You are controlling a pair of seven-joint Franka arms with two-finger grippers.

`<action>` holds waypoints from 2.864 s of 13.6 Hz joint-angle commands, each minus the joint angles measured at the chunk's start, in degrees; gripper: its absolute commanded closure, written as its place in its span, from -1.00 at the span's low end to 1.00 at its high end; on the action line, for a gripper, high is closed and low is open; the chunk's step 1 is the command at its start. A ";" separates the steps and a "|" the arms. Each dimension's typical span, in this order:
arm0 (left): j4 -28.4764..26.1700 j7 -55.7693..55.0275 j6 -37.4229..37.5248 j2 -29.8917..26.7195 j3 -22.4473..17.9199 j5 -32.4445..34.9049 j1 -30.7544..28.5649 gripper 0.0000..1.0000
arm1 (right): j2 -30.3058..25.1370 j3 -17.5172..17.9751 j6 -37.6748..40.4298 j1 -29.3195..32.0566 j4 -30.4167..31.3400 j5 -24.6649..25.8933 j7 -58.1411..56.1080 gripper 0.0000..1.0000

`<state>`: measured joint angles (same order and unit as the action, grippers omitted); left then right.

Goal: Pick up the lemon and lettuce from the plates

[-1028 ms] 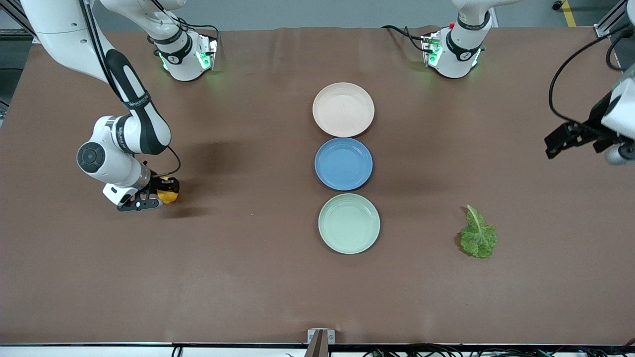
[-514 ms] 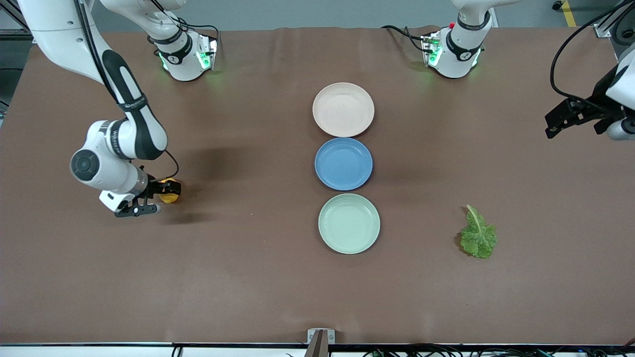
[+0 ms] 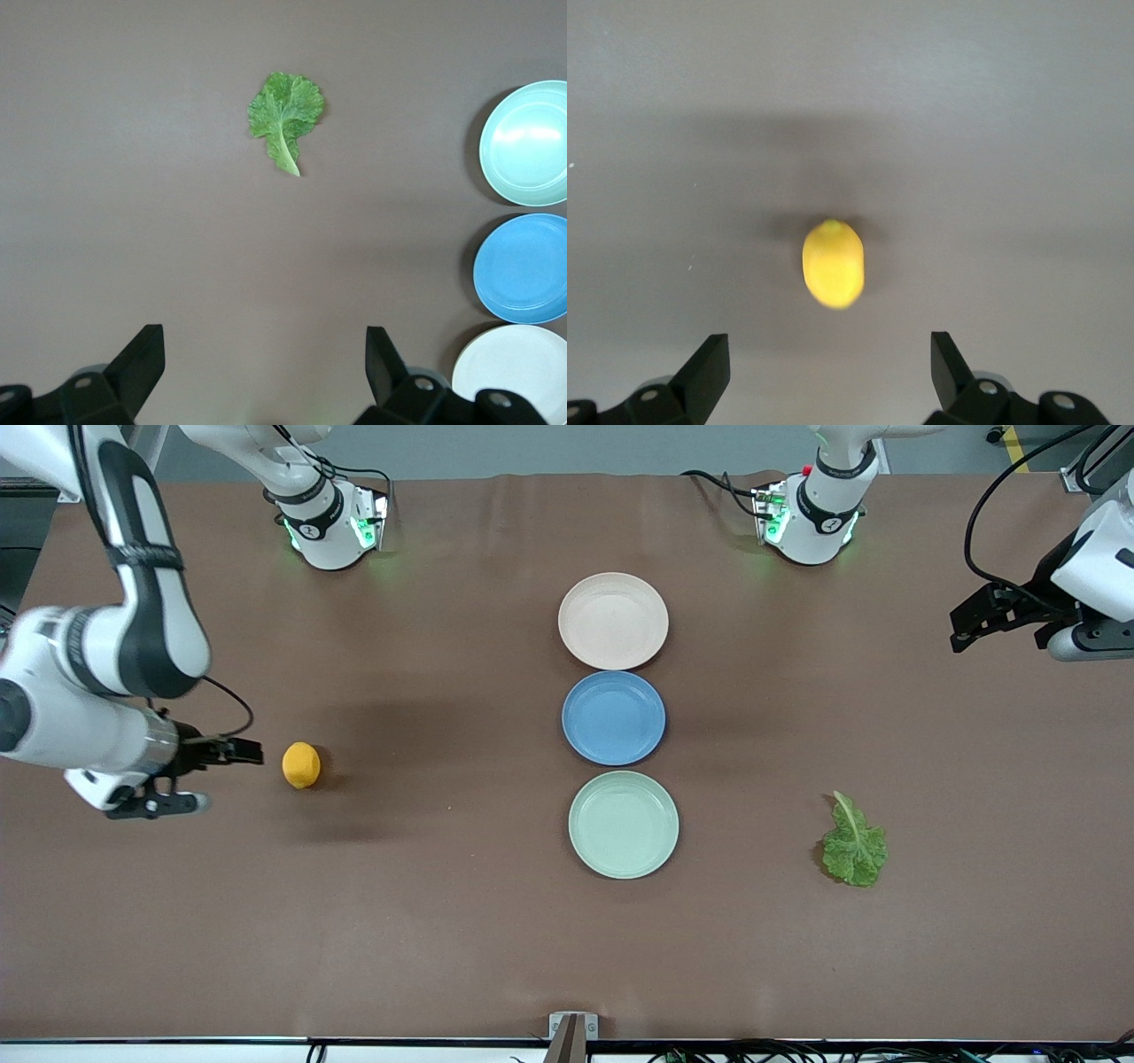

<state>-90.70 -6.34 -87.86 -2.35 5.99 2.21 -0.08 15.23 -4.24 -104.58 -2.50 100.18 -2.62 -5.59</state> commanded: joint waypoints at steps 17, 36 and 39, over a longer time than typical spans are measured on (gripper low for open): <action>-0.79 -1.92 -0.47 -1.35 -0.28 -0.63 0.08 -1.00 | -10.55 0.20 19.96 2.41 -10.55 3.41 2.87 -1.00; 1.32 -0.95 -0.39 -0.47 -0.45 -0.01 0.08 -1.00 | -20.76 0.64 13.44 3.11 -2.18 3.41 2.60 -1.00; 1.23 -1.74 -0.39 -0.47 -0.45 -0.10 0.08 -1.00 | -21.55 0.72 13.35 3.11 -2.18 3.41 2.60 -1.00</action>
<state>-90.02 -7.84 -88.60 -2.74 5.75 2.21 -0.08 -3.77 -4.65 -90.32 -0.67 95.76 0.97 -3.35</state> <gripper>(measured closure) 0.000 0.000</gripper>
